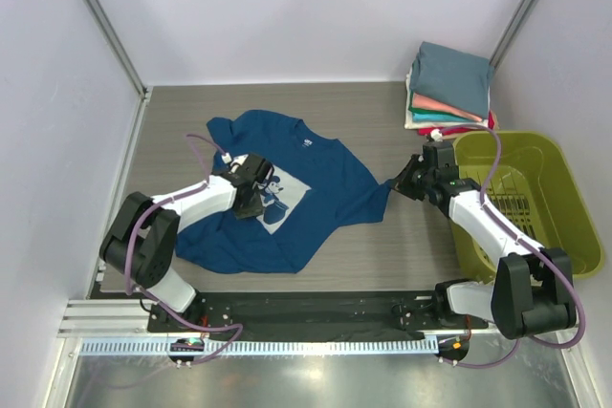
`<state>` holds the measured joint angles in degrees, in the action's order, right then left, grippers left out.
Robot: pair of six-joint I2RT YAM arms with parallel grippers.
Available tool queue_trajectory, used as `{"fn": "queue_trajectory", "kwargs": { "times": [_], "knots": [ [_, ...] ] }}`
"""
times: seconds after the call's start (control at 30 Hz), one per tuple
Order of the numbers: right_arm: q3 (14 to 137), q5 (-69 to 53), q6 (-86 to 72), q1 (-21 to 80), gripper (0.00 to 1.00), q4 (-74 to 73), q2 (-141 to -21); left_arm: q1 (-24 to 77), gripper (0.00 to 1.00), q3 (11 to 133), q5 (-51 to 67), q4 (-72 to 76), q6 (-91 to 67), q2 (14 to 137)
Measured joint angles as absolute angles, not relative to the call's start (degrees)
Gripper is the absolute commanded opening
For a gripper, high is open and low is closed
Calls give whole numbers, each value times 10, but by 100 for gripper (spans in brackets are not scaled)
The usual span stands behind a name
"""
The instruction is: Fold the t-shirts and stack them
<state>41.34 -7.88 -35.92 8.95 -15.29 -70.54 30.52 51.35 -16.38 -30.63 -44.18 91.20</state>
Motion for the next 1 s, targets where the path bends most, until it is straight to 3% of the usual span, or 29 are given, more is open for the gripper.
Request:
{"fn": "queue_trajectory", "kwargs": {
  "times": [0.13, 0.3, 0.47, 0.77, 1.0],
  "knots": [
    [413, -79, -359, 90, 1, -151, -705, 308, 0, 514, -169, -307, -442, 912],
    [415, -76, -352, 90, 1, -153, -705, 312, 0, 518, -176, -323, -435, 897],
    [449, -70, -342, 90, 1, -185, -689, 312, 0, 558, -206, -387, -425, 802],
    [570, -44, -338, 90, 1, -229, -537, 312, 0, 729, -291, -487, -369, 570],
    [721, 15, -336, 90, 1, -272, -432, 312, 0, 848, -331, -517, -318, 475]
  ]
}}
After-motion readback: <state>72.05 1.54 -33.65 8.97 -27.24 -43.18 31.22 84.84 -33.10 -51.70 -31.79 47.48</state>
